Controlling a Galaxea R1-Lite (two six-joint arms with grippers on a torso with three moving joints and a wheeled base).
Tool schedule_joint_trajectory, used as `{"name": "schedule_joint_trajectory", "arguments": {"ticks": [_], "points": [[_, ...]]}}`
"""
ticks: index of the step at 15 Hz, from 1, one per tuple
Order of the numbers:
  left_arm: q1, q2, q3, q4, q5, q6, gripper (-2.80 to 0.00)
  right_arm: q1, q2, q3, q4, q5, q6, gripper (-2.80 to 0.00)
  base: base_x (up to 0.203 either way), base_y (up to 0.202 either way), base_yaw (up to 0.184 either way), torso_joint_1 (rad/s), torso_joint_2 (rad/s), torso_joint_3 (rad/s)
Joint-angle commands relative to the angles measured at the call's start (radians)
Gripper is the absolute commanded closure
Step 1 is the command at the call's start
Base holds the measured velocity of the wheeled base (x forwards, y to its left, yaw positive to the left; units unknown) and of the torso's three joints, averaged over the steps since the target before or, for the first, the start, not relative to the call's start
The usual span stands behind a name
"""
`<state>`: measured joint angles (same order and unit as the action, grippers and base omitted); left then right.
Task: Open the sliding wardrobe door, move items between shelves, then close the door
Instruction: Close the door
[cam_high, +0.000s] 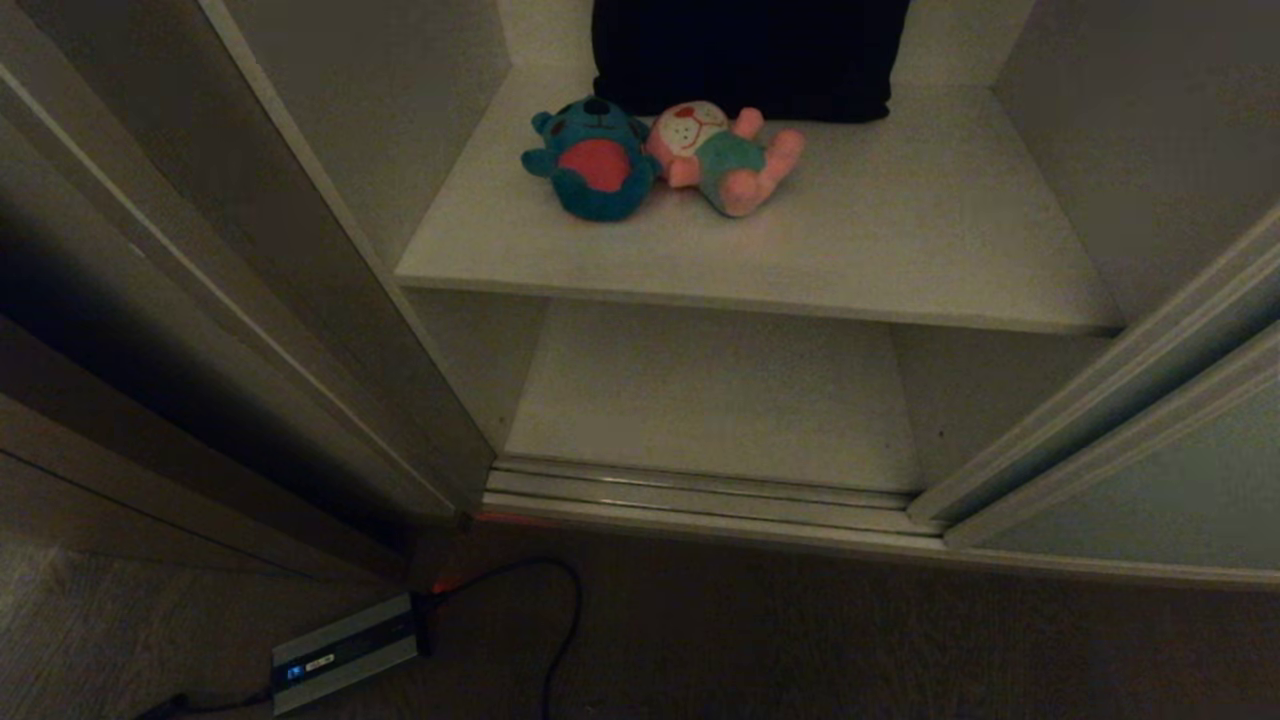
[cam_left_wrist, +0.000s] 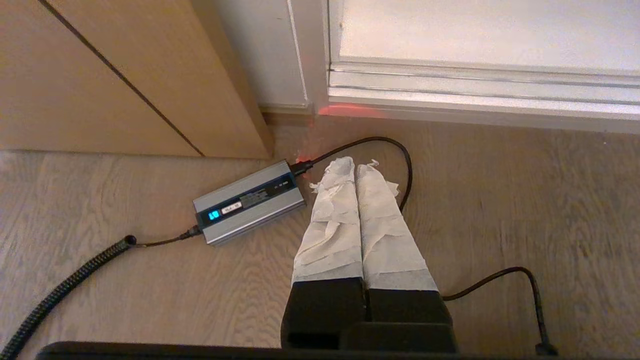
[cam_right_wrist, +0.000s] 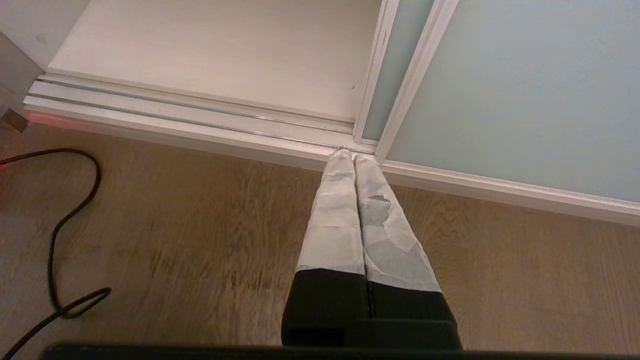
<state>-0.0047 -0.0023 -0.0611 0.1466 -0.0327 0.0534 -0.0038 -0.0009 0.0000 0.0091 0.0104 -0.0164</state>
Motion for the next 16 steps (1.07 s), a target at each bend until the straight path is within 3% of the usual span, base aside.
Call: {"name": "schedule_joint_trajectory", "arguments": {"ticks": [1,16], "points": [[0.0,0.004,0.0,0.001,0.022,-0.001,0.0,-0.001,-0.001,0.003,0.0,0.0,0.0,0.0,0.0,0.0,0.0,0.0,0.0,0.0],[-0.001,0.002,-0.002,0.008,0.022,-0.01,0.0,0.0,-0.001,0.003,0.0,0.0,0.0,0.0,0.0,0.0,0.0,0.0,0.0,0.04]]}}
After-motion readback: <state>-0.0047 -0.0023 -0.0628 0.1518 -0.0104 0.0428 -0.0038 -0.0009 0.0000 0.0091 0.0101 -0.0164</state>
